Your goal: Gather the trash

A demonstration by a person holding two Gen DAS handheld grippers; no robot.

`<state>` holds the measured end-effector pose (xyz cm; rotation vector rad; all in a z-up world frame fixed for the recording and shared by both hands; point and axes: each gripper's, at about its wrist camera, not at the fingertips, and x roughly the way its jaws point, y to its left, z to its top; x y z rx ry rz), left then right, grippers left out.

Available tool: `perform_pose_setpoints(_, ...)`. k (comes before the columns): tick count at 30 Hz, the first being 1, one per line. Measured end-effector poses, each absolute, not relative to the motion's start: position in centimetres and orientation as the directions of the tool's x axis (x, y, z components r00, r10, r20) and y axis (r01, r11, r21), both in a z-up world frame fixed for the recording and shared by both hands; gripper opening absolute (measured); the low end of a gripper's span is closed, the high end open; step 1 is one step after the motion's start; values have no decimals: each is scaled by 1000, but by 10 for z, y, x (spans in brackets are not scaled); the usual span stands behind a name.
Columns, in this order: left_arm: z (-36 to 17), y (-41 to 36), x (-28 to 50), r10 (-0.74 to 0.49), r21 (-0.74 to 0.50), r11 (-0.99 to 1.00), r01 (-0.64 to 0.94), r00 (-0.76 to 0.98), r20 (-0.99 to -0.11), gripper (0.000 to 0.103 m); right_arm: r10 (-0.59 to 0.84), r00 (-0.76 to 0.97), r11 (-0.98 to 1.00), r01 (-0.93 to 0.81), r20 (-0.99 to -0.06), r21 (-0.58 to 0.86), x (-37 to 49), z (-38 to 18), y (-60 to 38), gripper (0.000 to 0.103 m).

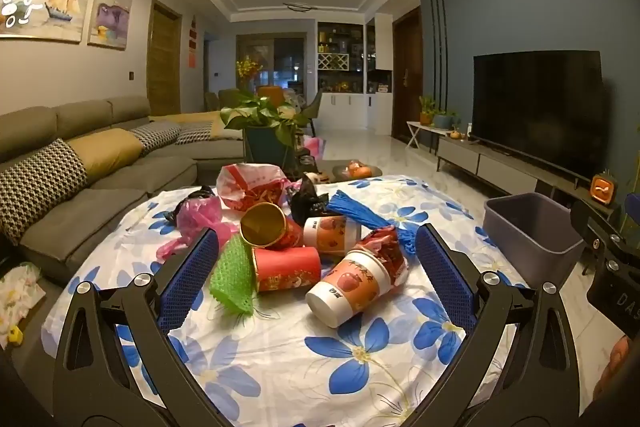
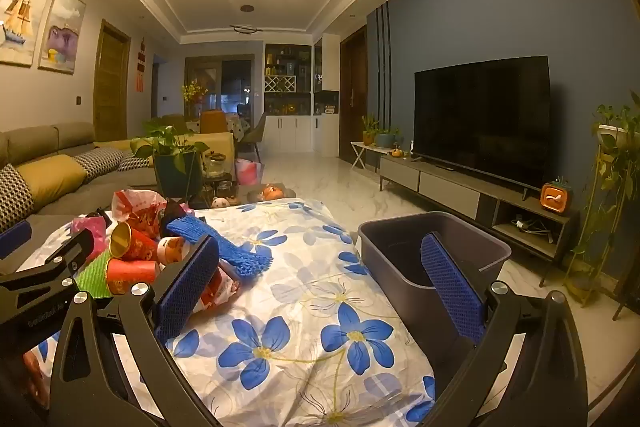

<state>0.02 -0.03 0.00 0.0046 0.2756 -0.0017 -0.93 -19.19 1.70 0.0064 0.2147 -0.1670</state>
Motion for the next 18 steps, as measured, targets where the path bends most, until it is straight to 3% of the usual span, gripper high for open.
perform_pose_setpoints(18,1,0,-1,-15,-2,1000,15,963,-271,97,-164,965,986,166,-204,-6,-10,18,-191,97)
